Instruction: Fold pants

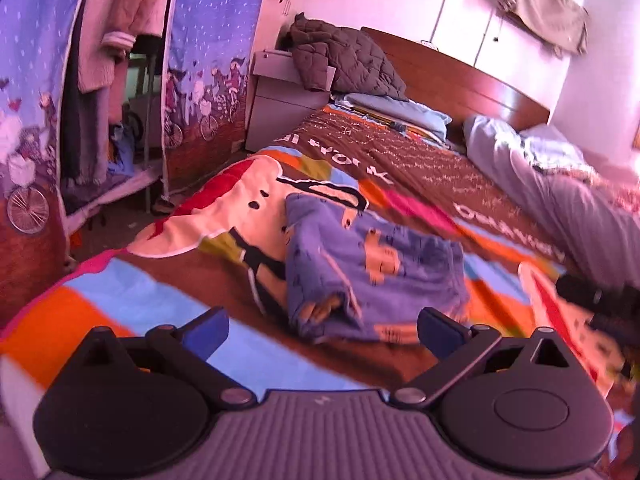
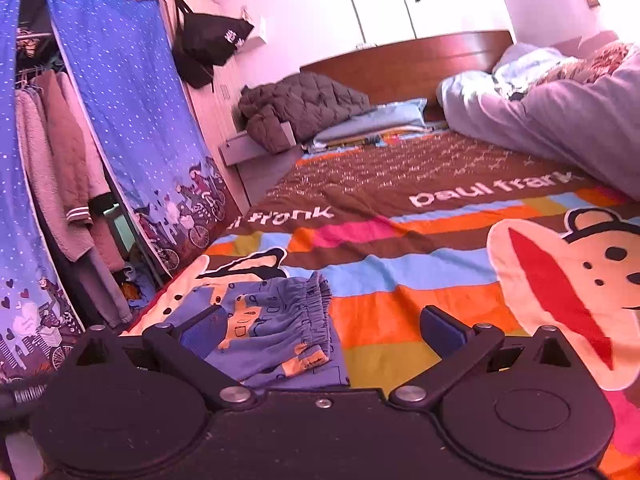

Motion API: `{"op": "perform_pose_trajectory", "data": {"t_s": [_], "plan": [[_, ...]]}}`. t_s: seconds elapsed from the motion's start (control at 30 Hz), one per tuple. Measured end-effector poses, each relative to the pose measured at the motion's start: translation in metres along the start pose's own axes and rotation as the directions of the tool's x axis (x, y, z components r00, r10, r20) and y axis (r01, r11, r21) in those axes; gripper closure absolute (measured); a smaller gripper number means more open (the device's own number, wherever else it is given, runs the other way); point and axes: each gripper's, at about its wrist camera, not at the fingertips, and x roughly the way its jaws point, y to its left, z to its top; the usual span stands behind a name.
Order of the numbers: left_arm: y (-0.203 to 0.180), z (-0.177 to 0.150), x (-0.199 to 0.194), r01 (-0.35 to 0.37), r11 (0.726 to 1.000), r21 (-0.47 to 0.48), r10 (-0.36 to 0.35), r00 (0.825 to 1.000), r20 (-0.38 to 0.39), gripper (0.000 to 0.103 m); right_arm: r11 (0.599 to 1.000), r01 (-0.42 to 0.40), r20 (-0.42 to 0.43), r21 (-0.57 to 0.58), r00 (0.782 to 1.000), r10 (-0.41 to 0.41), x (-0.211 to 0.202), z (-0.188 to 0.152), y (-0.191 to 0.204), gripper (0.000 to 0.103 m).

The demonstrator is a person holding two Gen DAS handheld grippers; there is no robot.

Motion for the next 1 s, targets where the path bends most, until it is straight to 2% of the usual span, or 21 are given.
{"op": "perform_pose_trajectory", "data": {"t_s": [0.27, 0.4, 0.5, 0.8, 1.0], "plan": [[-0.018, -0.025, -0.04, -0.044, 0.998, 0.051, 0.043, 0.998, 0.036, 0.0, 0.997, -0.007, 0.053, -0.076, 0.999, 0.012, -0.041, -0.021, -0.003, 0.001], [-0.02, -0.034, -0.052, -0.093, 0.994, 0.064, 0.088, 0.993, 0.084, 0.0, 0.992, -0.01, 0.068, -0.128, 0.998, 0.019, -0.057, -0.037, -0.007, 0.001], [-0.019, -0.038, -0.052, -0.124, 0.989, 0.076, 0.118, 0.989, 0.088, 0.0, 0.988, -0.013, 0.073, -0.155, 0.997, 0.024, -0.064, -0.047, -0.011, 0.001], [-0.025, -0.05, -0.044, -0.139, 0.97, 0.201, 0.12, 0.987, 0.106, 0.0, 0.987, 0.035, 0.092, -0.159, 0.996, -0.02, -0.056, -0.062, -0.02, 0.001], [-0.019, -0.049, -0.04, -0.104, 0.98, 0.171, 0.089, 0.992, 0.092, 0.0, 0.982, 0.055, 0.079, -0.18, 0.996, -0.042, -0.047, -0.074, -0.021, 0.001]]}}
